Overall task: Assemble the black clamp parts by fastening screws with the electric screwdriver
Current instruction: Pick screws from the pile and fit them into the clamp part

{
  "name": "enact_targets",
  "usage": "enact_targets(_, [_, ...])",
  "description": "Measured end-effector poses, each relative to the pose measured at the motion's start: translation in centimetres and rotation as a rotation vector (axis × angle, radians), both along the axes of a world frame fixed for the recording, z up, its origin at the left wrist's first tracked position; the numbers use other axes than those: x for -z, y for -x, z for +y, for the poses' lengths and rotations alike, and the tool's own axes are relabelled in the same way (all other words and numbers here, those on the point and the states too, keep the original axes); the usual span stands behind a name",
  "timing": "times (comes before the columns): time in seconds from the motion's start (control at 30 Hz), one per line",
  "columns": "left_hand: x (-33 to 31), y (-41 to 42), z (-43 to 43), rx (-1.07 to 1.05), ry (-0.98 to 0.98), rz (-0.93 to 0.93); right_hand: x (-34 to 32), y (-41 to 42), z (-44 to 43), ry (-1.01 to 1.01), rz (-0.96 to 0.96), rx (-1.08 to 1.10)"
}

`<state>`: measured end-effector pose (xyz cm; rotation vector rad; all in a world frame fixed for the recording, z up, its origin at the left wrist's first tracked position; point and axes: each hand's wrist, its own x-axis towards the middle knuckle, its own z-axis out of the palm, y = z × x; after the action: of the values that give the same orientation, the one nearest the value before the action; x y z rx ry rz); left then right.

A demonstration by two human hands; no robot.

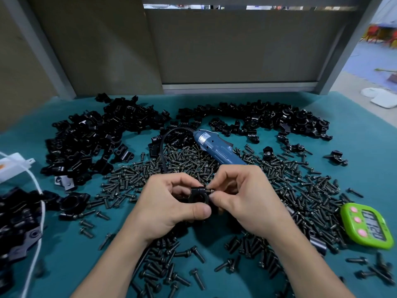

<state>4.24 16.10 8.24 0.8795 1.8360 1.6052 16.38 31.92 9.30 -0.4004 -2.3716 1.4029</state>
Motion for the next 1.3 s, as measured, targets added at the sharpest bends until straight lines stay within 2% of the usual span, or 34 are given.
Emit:
enact_targets(0.07, [0.1, 0.0, 0.1, 0.012, -0.027, -0.104, 0.1, 0.0, -0.3, -0.086, 0.050, 0.044])
enact_targets(0.13, [0.1, 0.0, 0.0, 0.010, -0.041, -0.126, 0.2, 0.0, -0.5, -0.101, 0.065, 0.058])
enact_targets(0.27, [0.1, 0.2, -0.2, 0.000, -0.065, -0.006, 0.1, 0.1, 0.1, 0.017, -0.038, -0.020])
enact_targets(0.43, [0.1, 0.3, -0.3, -0.006, -0.091, 0.093, -0.1, 0.1, -0.3, -0.017, -0.092, -0.114])
enact_targets(0.5, [0.0, 0.3, -0.4, -0.010, -0.104, 0.102, 0.2, 0.5, -0.8, -0.054, -0.092, -0.075])
enact_targets(0.63, [-0.2, 0.3, -0.5, -0.004, -0.118, 0.102, 0.8, 0.8, -1.4, 0.035, -0.115, -0.036])
enact_targets(0.77, [0.0, 0.4, -0.3, -0.073, -0.087, 0.117, 0.2, 0.5, -1.1, 0.045, -0.049, -0.049])
enact_targets(0.9, [0.3, 0.3, -0.2, -0.039, -0.056, 0.144, 1.0, 1.0, -1.5, -0.056, -0.073, 0.013])
enact_targets(1.0, [0.5, 0.4, -0.3, -0.035, -0.049, 0.159, 1.3, 1.3, -1.6, 0.052, -0.091, 0.040])
enact_targets(1.07, [0.6, 0.5, -0.4, -0.070, -0.055, 0.143, 0.8, 1.0, -1.1, 0.097, -0.098, -0.033])
enact_targets(1.17, [0.5, 0.5, -0.3, -0.078, -0.063, 0.109, 0.6, 0.6, -1.0, 0.021, -0.077, -0.109])
enact_targets(1.23, [0.4, 0.5, -0.3, -0.074, -0.091, 0.085, 0.7, 0.8, -1.6, -0.057, -0.012, -0.054])
enact_targets(1.3, [0.3, 0.7, -0.5, -0.062, -0.101, 0.090, 0.9, 1.1, -2.2, -0.051, 0.008, -0.007])
